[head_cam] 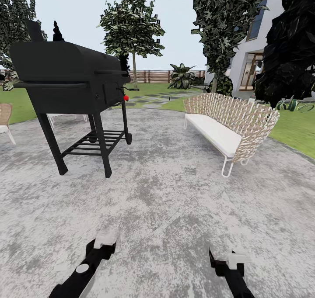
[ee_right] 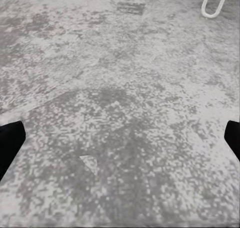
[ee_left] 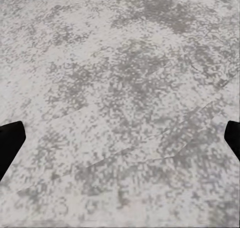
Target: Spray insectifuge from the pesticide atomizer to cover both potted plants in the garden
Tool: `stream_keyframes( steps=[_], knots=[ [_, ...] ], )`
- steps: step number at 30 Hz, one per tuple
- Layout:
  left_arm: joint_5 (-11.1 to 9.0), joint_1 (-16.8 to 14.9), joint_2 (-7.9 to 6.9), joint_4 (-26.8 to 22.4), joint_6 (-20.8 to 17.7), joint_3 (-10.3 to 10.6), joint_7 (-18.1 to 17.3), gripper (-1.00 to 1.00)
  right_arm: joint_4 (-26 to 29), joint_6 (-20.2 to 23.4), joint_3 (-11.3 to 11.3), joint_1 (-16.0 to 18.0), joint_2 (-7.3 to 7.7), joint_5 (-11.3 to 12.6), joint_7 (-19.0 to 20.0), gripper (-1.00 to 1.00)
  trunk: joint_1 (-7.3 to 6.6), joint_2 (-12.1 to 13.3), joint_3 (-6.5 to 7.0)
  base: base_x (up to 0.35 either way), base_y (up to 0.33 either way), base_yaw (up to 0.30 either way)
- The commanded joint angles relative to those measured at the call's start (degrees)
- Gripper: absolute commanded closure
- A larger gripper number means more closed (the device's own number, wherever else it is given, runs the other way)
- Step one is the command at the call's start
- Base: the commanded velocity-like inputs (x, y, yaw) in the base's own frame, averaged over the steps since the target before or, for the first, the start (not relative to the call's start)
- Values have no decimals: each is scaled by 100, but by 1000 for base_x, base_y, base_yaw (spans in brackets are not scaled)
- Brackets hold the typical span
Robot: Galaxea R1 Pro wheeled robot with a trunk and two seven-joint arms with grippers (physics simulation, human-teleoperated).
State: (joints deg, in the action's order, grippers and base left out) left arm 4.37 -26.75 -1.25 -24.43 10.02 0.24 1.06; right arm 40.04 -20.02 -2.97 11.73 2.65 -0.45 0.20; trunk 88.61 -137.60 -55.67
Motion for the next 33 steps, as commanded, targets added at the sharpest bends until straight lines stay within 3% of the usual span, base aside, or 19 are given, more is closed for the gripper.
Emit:
stream_keyframes(
  steps=[1, 5, 11, 18, 25, 33],
  knots=[
    [32, 121, -37, 7, 35, -12, 13, -100, -156, -21, -4, 10, 1, -6, 7, -100, -1, -2, -5, 0, 0, 0],
    [-13, 607, -190, 38, 552, -53, 15, -100, -789, -51, -6, 21, 28, -8, 4, -100, -1, -2, -5, 0, 0, 0],
    [-36, 921, -263, 259, 1081, -59, 10, -100, -1405, -426, -12, 23, 71, -6, 5, -100, -1, -2, -5, 0, 0, 0],
    [-48, 952, -221, 934, 1184, -77, 22, -100, -2211, -700, -4, 23, 120, -17, -4, -100, -1, -2, -5, 0, 0, 0],
    [-49, 952, -227, 1032, 1190, -144, 22, -100, -2289, -728, -25, 23, 120, -6, -26, -100, -1, -2, -5, 20, 0, 0],
    [-43, 952, -232, 1041, 1194, -155, 18, -100, -2316, -724, -4, 23, 114, -15, 5, -100, -1, -2, -5, 269, 0, 0]
  ],
)
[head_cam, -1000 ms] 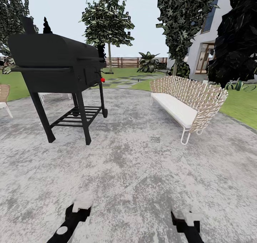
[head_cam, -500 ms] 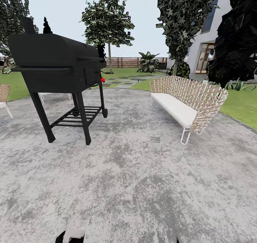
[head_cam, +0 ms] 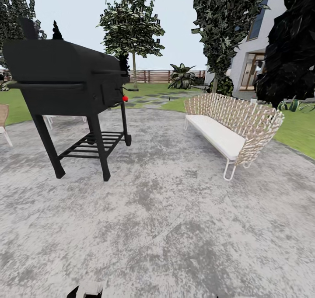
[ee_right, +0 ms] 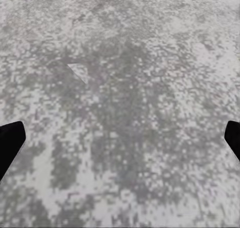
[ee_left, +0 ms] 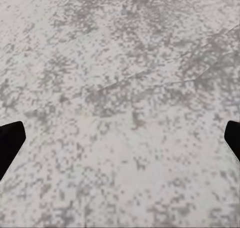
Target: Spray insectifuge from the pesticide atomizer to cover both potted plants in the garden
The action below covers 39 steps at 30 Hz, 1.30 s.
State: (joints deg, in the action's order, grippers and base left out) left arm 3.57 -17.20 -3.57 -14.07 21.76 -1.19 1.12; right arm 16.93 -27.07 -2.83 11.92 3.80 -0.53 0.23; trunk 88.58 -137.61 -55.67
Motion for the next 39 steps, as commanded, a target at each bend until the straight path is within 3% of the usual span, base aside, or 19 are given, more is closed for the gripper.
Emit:
stream_keyframes(
  steps=[1, 16, 28, 39],
  knots=[
    [38, -3, -4, 3, 21, -12, 11, -100, -8, -18, -17, 3, -2, -7, 6, -100, 2, -2, -5, 327, 0, 0],
    [39, -3, -12, 8, 21, -12, 11, -100, -32, -17, -16, 3, -19, -17, 12, -100, 2, -2, -5, 337, -1, 0],
    [39, -3, -12, 7, 22, -12, 11, -100, -51, -11, -16, 3, -19, -19, 7, -100, 2, -2, -5, 297, -122, 0],
    [39, -3, -12, 10, 21, -12, 11, -100, -58, -9, -9, 3, -19, -25, 7, -100, 2, -2, -5, 43, -19, 0]
  ],
)
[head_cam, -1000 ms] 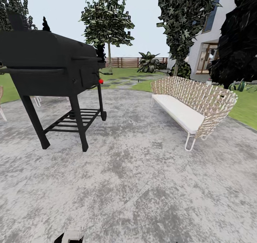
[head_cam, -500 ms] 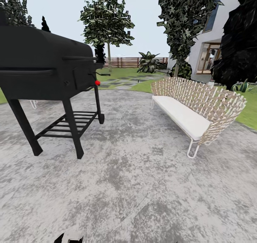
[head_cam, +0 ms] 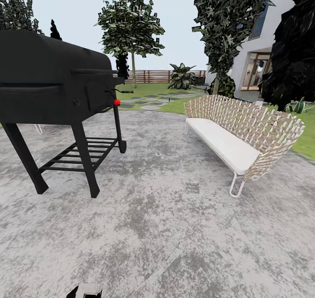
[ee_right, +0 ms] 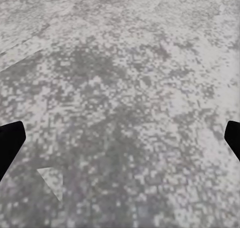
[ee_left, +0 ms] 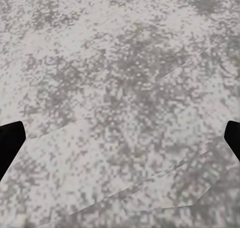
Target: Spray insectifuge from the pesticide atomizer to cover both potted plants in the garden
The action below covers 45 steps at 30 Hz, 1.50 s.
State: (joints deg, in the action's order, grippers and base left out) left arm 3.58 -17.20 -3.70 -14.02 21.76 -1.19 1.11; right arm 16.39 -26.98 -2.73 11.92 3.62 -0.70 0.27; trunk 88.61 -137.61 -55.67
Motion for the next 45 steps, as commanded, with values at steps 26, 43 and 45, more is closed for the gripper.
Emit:
stream_keyframes(
  steps=[26, 43, 45],
  knots=[
    [38, -3, 18, 5, 12, -11, 12, -100, -5, -19, -17, 3, -2, -9, 7, -100, -1, -2, -5, 141, 0, 0],
    [38, -3, 22, 5, 12, -11, 12, -100, -5, -18, -17, 3, -2, -9, 8, -100, -1, -2, -5, 332, -36, 0],
    [38, -3, 21, 5, 12, -9, 12, -100, -5, -18, -17, 3, -2, -9, 8, -100, -1, -2, -5, 292, -140, 0]
  ],
)
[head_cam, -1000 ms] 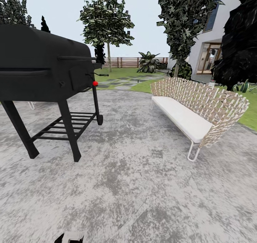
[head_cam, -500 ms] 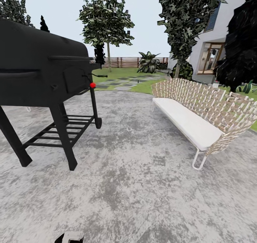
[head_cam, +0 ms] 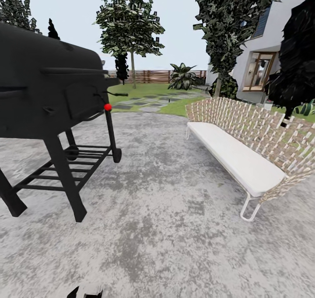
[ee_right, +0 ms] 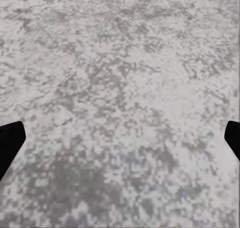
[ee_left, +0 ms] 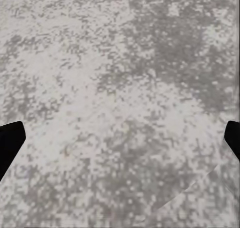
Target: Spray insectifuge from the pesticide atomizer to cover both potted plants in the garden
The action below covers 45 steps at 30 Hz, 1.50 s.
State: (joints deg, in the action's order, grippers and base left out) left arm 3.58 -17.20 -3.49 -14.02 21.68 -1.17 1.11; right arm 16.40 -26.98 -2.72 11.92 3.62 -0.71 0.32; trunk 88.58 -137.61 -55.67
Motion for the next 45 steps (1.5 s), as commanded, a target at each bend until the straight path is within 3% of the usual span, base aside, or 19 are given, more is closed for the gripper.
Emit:
stream_keyframes(
  steps=[1, 17, 45],
  knots=[
    [38, -3, -1, 4, 20, -14, 12, -100, -5, -18, -18, 3, -4, -8, 3, -100, 2, -2, -5, 289, -144, 0],
    [38, -3, 1, 4, 20, -13, 12, -100, -5, -18, -16, 3, -11, -8, 3, -100, 2, -2, -5, 298, -134, 0],
    [40, -3, 6, 4, 20, -7, 12, -100, -5, -18, -16, 3, -11, -8, 3, -100, 2, -2, -5, 339, -4, 0]
  ],
)
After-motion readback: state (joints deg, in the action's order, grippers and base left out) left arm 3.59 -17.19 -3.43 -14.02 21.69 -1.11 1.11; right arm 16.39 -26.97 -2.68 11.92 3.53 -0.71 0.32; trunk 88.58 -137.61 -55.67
